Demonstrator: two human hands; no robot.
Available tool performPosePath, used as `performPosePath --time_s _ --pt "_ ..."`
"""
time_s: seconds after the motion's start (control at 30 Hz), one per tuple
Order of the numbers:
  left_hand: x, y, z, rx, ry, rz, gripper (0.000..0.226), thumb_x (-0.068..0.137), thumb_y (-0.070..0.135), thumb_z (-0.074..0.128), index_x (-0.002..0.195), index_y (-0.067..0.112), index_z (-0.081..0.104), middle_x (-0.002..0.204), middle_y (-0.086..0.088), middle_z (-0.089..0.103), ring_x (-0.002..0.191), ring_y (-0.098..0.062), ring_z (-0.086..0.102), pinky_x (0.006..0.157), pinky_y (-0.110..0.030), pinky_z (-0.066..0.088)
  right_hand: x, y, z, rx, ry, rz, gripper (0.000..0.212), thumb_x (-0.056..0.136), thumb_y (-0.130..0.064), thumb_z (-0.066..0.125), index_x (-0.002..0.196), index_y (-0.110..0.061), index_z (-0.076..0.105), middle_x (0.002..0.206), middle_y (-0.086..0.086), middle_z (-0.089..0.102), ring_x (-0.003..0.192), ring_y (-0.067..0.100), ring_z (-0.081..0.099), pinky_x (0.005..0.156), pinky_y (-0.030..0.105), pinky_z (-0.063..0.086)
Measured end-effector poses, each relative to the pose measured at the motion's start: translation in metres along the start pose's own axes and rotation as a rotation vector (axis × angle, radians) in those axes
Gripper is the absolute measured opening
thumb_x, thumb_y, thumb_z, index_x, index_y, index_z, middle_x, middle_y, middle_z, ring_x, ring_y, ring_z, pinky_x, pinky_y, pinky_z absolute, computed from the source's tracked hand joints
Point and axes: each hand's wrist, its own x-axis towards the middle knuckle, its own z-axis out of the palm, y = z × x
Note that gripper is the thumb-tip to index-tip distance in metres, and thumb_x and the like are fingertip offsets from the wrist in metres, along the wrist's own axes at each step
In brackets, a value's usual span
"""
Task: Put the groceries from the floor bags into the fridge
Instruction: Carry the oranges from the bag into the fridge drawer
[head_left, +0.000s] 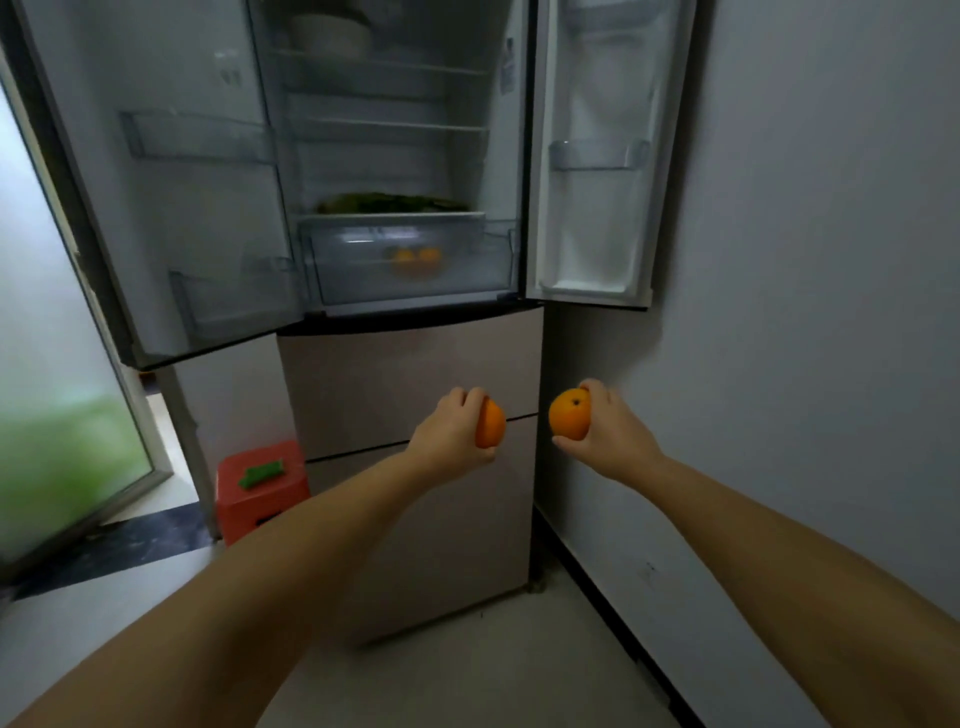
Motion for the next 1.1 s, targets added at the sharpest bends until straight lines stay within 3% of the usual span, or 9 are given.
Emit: performPosePath --time_s 0.3,0.67,0.77,0.87,1.0,1.1 --pt "0.177 -0.058 -0.028 0.049 0.145 -0.145 0.074 0.079 0.036 0.07 0.139 0.022 0.029 0.137 -0.005 0.036 0.123 -0.026 0.043 0.092 -0.04 0.047 0.232 -0.009 0.012 0.132 -0.028 -0.19 0.077 0.077 -0.041 0.074 0.136 -0.02 0.03 0.134 0.012 0.041 0.111 0.03 0.054 0.089 0.043 0.05" --pt "0.384 -0.166 -0.135 0.298 0.414 0.028 0.072 0.077 0.033 0.072 0.136 0.015 0.036 0.131 -0.011 0.043 0.118 -0.031 0.047 0.09 -0.044 0.046 0.483 -0.115 0.024 0.221 0.164 -0.521 0.075 0.074 -0.043 0.076 0.132 -0.02 0.034 0.131 0.011 0.046 0.11 0.029 0.054 0.089 0.044 0.049" --pt "0.441 -0.196 -0.168 0.301 0.464 0.023 0.069 0.076 0.031 0.071 0.134 0.014 0.037 0.128 -0.013 0.043 0.116 -0.033 0.047 0.089 -0.042 0.044 0.546 -0.142 0.022 0.22 0.205 -0.555 0.074 0.074 -0.043 0.075 0.131 -0.018 0.035 0.13 0.011 0.047 0.106 0.028 0.055 0.084 0.038 0.048" --pt "0.495 -0.227 -0.187 0.298 0.329 -0.048 0.075 0.075 0.033 0.072 0.136 0.017 0.032 0.132 -0.013 0.042 0.119 -0.032 0.046 0.094 -0.041 0.044 0.604 -0.161 0.028 0.142 0.131 -0.583 0.074 0.073 -0.043 0.076 0.13 -0.016 0.036 0.127 0.012 0.05 0.104 0.027 0.055 0.078 0.032 0.043" --pt "0.547 -0.262 -0.185 0.423 -0.027 -0.147 0.067 0.073 0.034 0.074 0.128 0.017 0.041 0.123 -0.012 0.052 0.103 -0.027 0.055 0.087 -0.037 0.049 0.661 -0.179 0.051 -0.074 -0.145 -0.606 0.071 0.074 -0.043 0.076 0.127 -0.014 0.039 0.121 0.01 0.055 0.101 0.024 0.055 0.08 0.033 0.045" --pt "0.57 -0.29 -0.174 0.48 -0.241 -0.213 0.063 0.074 0.037 0.074 0.125 0.018 0.042 0.119 -0.007 0.054 0.103 -0.026 0.057 0.089 -0.04 0.05 0.694 -0.193 0.079 -0.31 -0.351 -0.673 0.072 0.073 -0.048 0.075 0.127 -0.016 0.039 0.12 0.006 0.056 0.1 0.022 0.055 0.081 0.033 0.046"
